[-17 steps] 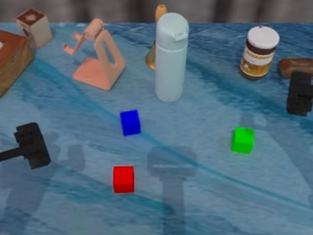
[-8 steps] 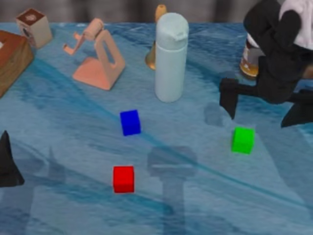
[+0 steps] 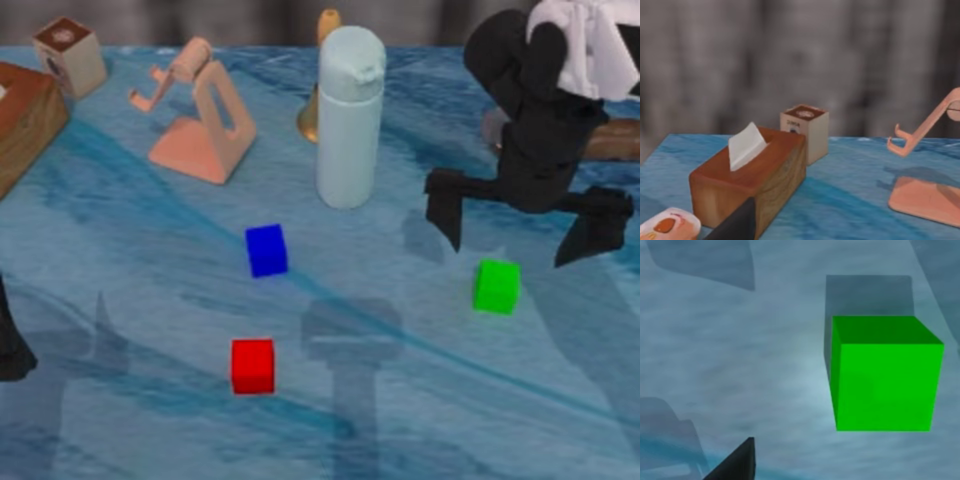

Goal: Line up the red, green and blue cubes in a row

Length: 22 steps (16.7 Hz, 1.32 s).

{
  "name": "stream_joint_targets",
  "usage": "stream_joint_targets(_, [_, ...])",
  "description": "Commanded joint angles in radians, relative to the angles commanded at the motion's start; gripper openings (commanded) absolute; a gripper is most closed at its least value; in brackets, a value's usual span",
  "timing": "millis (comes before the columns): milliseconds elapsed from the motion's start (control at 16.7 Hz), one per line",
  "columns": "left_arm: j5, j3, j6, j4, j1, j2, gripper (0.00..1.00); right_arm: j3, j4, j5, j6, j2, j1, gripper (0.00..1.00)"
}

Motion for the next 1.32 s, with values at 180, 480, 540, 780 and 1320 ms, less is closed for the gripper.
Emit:
stream_joint_targets(180, [0.0,0.0,0.0,0.0,0.0,0.0,1.0,-0.015,0.019,0.0,-0.002,0.005,-0.004,1.0])
stream_joint_targets(480, [0.0,0.0,0.0,0.0,0.0,0.0,1.0,-0.113,0.198,0.001,0.0,0.077,0.0,1.0])
stream_joint_targets(540, [0.0,0.0,0.0,0.0,0.0,0.0,1.0,-0.133,0.232,0.001,0.001,0.092,0.0,1.0])
stream_joint_targets(780, [0.0,0.0,0.0,0.0,0.0,0.0,1.0,-0.159,0.273,0.001,0.003,0.114,0.001,1.0])
stream_joint_targets(1320, [0.0,0.0,0.0,0.0,0.0,0.0,1.0,-0.159,0.273,0.001,0.003,0.114,0.001,0.47])
